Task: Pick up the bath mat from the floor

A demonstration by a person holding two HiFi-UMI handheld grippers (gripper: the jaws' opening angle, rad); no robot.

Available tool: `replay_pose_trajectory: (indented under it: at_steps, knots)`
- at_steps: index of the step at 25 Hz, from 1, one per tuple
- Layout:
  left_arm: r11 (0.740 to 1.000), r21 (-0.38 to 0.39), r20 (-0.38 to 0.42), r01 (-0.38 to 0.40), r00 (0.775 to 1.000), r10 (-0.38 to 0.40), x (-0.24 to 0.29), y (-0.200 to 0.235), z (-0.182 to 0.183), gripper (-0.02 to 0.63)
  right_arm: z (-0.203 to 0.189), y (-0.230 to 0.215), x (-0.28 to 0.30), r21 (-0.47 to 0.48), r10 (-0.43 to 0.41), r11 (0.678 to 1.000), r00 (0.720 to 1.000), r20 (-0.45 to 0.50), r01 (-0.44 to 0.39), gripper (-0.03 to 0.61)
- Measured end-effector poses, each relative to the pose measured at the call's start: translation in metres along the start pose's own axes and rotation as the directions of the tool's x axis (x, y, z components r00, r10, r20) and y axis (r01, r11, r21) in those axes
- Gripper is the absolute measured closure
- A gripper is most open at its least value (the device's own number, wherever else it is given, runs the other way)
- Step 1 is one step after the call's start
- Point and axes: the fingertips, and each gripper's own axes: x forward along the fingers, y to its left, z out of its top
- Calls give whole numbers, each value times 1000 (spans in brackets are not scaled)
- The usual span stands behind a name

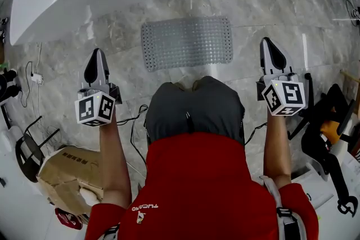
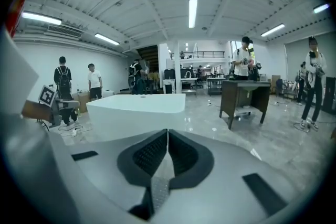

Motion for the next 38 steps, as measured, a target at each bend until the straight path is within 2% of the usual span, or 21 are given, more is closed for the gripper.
replay_pose_trajectory:
  at_steps: [5,12,14,16,22,30,38]
  knots:
    - [1000,-13,-62,14,998,-15,26,12,-53,607,-45,-9,25,5,-27,1000,999,-40,27,575]
    - [998,-62,-173,17,984,-27,63,24,-131,606,-121,-25,64,8,-34,999,987,-159,36,573]
    - [997,-71,-209,23,977,-37,73,25,-154,601,-144,-30,75,11,-31,999,980,-196,33,543]
    - [996,-83,-247,37,967,-56,82,25,-180,582,-170,-34,86,11,-25,1000,972,-235,29,489]
    - [992,-122,-345,37,936,-78,109,37,-264,513,-248,-47,119,24,-11,1000,947,-320,20,454]
    - [995,-101,-468,-5,883,-43,143,54,-378,402,-353,-69,160,115,9,993,918,-397,40,405]
    - [991,-136,-531,-19,846,-56,166,64,-463,356,-426,-80,198,154,38,988,902,-431,32,379]
